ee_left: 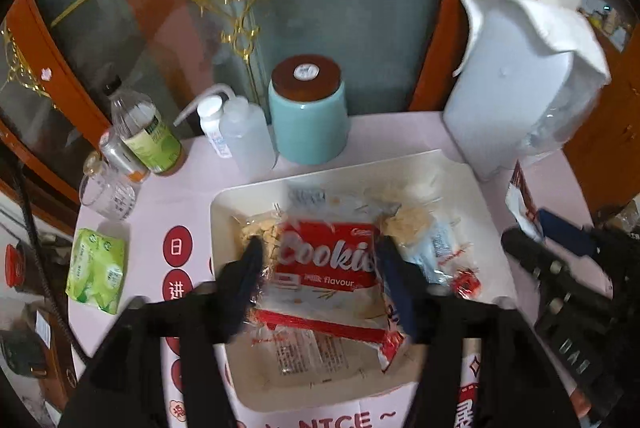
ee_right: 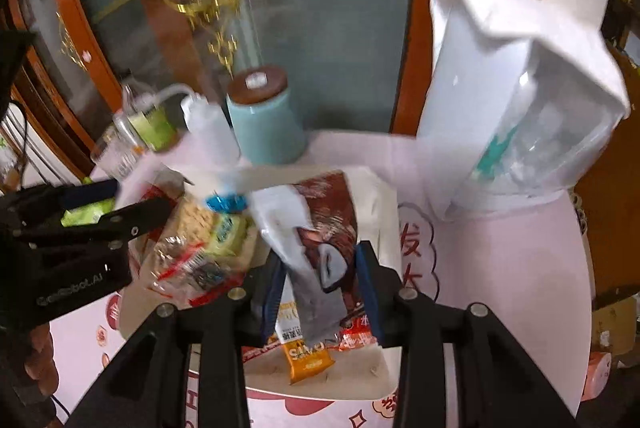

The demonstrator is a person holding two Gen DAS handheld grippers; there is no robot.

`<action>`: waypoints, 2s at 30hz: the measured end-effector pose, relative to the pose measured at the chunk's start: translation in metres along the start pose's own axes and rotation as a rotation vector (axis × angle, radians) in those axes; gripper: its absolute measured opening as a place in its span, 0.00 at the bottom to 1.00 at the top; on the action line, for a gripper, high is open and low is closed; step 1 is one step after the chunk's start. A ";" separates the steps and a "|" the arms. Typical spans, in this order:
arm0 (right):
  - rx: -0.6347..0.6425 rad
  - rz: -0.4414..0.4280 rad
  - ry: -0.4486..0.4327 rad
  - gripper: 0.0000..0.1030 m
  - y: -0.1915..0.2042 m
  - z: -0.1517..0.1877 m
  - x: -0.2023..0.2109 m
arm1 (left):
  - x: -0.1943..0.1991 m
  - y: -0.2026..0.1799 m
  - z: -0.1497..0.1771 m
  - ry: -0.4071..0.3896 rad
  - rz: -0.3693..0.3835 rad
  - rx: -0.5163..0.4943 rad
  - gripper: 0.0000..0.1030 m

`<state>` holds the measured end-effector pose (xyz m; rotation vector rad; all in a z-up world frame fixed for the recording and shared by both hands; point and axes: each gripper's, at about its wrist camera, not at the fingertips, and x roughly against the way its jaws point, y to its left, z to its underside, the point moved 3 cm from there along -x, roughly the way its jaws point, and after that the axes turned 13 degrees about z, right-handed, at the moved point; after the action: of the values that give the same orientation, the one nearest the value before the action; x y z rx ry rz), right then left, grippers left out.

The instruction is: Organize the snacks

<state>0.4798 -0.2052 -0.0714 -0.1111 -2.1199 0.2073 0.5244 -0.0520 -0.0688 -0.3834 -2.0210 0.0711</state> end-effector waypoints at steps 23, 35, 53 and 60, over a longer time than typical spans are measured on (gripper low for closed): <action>0.000 -0.008 0.044 0.76 0.008 0.023 0.024 | 0.026 0.032 0.038 0.008 0.027 0.092 0.97; -0.008 0.033 0.010 0.76 0.010 0.059 0.112 | 0.112 -0.003 0.078 -0.025 0.090 0.017 0.97; -0.010 0.072 -0.043 0.76 0.005 0.141 0.212 | 0.217 -0.031 0.173 -0.076 0.034 0.011 0.98; -0.021 0.034 -0.078 0.76 0.001 0.184 0.246 | 0.250 -0.048 0.229 -0.104 0.009 0.009 0.98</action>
<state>0.1935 -0.1834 0.0383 -0.1541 -2.1998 0.2121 0.2080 0.0035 0.0498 -0.3902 -2.1210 0.1074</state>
